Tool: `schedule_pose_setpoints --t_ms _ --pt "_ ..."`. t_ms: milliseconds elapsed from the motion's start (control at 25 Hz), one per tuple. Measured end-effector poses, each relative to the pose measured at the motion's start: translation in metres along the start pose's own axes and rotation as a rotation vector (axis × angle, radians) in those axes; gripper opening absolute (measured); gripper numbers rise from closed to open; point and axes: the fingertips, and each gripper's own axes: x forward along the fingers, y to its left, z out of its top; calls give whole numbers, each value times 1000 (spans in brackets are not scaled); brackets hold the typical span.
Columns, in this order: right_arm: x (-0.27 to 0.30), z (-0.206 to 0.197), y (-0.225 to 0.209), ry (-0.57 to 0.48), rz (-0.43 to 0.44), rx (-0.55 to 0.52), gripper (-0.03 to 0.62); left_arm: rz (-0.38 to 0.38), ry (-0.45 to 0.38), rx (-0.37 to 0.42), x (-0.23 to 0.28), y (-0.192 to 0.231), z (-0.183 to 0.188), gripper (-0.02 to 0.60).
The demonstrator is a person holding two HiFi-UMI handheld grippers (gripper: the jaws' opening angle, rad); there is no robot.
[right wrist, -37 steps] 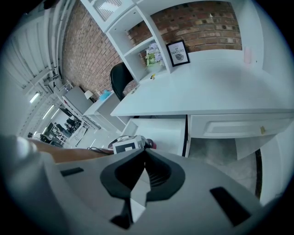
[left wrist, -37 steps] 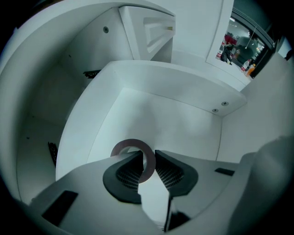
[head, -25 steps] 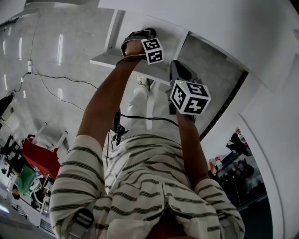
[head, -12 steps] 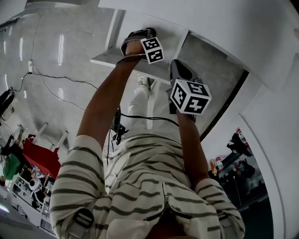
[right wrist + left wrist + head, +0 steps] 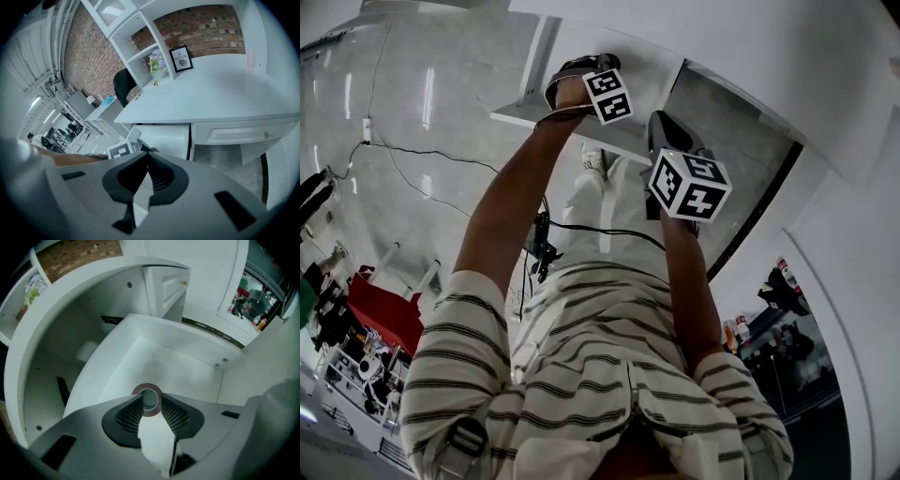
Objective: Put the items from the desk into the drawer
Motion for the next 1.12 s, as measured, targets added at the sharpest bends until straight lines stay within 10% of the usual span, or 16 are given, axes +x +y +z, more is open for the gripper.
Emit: schedule_pose_setpoints --t_ms 1120 --pt "-36 35 19 -72 5 -29 12 102 -177 -60 -108 17 25 6"
